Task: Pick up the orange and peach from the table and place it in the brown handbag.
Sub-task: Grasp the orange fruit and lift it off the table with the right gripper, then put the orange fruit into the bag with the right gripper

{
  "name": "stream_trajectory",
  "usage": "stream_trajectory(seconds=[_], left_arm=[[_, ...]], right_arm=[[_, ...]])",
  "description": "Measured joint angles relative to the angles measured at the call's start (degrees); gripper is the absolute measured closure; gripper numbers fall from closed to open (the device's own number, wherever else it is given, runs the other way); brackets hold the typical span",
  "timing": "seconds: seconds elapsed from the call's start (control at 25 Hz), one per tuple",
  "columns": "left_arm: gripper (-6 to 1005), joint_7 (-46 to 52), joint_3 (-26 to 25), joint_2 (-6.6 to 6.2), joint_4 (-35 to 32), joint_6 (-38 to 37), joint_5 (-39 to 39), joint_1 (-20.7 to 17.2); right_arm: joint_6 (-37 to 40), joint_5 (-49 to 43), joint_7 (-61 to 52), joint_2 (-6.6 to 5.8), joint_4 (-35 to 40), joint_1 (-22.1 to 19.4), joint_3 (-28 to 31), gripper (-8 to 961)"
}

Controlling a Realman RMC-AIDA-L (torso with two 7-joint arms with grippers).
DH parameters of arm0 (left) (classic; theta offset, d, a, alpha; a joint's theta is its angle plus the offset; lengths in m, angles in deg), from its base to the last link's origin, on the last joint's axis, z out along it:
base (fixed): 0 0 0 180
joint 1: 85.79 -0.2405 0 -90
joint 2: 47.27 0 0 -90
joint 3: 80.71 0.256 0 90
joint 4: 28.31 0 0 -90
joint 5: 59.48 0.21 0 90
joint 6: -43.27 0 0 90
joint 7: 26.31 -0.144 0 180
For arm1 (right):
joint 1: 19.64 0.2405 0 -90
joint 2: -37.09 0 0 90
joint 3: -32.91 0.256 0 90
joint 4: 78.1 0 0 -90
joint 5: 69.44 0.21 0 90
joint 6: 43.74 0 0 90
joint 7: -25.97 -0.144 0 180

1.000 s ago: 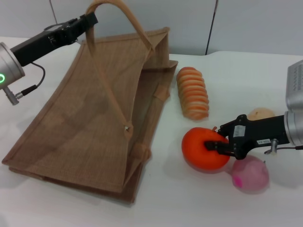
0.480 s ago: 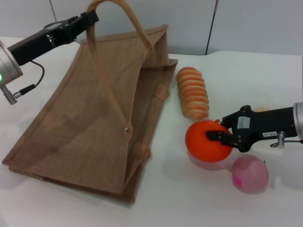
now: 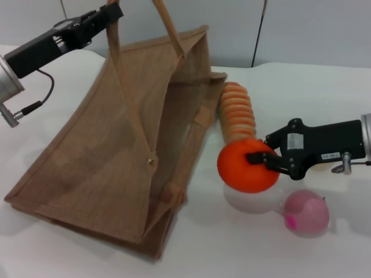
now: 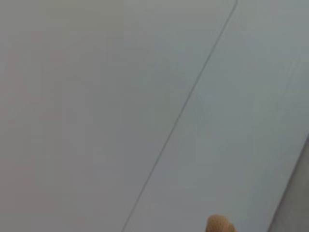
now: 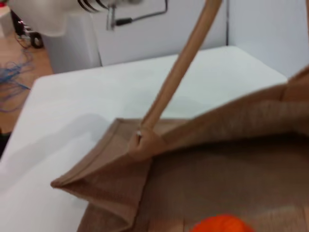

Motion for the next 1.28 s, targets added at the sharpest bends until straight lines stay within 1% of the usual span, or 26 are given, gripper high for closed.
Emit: stream_trajectory(seconds=[0.2,0.36,0.52,0.68,0.84,1.0,1.28], left_arm=[[879,0.18,-0.21,-0.04,0.00,1.73,-0.02,0.23],[879,0.68,-0.46,-0.13,0.01,3.08,-0.03,0.65],[879,0.93,-0.46,-0.14,0.02,4.13,-0.02,1.24],[879,1.31,-0.07,-0.16,0.04,4.87,0.25,1.95],[879,1.51,-0.05,-0.16,0.12,5.96,0.31,2.23],[880,1.87,-0.36,-0.16,0.09,7.86,0.17,2.36],[880,2.60,-0.44,-0.16,0.03,10.17,-0.01,2.95]], right_arm=[[2.36,1.24,1.16,0.07,0.38,1.08,-0.07,851],[2.71,1.40,1.25,0.20,0.14,3.53,-0.54,851],[2.74,2.94,1.25,0.29,-0.11,5.88,-3.00,853],[2.24,6.75,1.25,0.34,-0.15,6.98,-7.09,854],[-0.31,11.50,1.25,0.35,-0.03,7.20,-11.71,854],[-5.01,15.16,0.91,0.43,-0.17,7.57,-16.91,853],[-13.98,23.92,0.68,0.78,-0.34,7.65,-28.65,853]])
